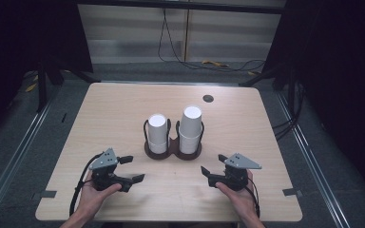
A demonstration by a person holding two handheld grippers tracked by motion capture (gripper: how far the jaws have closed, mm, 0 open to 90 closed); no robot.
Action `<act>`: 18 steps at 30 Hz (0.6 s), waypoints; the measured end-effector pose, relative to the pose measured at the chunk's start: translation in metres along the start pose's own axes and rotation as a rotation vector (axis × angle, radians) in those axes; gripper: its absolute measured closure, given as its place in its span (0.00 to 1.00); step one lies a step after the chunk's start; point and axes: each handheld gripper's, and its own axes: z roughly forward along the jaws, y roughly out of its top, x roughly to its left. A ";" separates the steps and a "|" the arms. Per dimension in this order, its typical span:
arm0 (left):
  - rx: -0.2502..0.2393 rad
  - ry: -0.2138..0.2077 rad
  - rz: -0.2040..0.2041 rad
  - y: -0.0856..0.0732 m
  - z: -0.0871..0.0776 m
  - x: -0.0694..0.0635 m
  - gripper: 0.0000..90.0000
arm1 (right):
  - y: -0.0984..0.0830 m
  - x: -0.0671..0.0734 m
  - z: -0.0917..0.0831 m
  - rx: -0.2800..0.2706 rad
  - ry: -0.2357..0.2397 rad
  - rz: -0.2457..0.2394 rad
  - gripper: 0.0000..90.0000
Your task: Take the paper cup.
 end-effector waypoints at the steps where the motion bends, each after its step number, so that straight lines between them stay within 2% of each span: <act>1: 0.000 0.000 0.000 0.000 0.000 0.000 0.18 | 0.000 0.000 0.000 0.000 0.000 0.000 0.21; 2: 0.008 0.016 0.014 0.000 0.001 0.000 0.18 | 0.000 0.000 0.000 0.004 0.011 0.003 0.21; 4: 0.010 0.022 0.006 0.001 0.002 0.000 0.18 | -0.001 -0.001 0.000 0.033 0.025 0.007 0.22; 6: 0.006 0.003 -0.005 0.002 0.002 0.001 0.18 | -0.001 0.000 -0.001 0.035 0.028 0.006 0.22; 11: 0.022 0.017 0.017 0.008 0.005 0.002 0.18 | -0.001 0.000 0.000 0.056 0.066 0.011 0.21; 13: 0.019 -0.024 0.011 0.011 0.006 0.003 0.21 | 0.001 0.000 -0.001 0.053 0.078 0.015 0.20; 15: 0.042 -0.028 0.028 0.014 0.008 0.004 0.23 | 0.001 0.000 -0.001 0.056 0.085 0.017 0.19; 18: 0.047 -0.051 0.012 0.017 0.008 0.005 0.23 | 0.001 -0.001 -0.002 0.064 0.090 0.017 0.18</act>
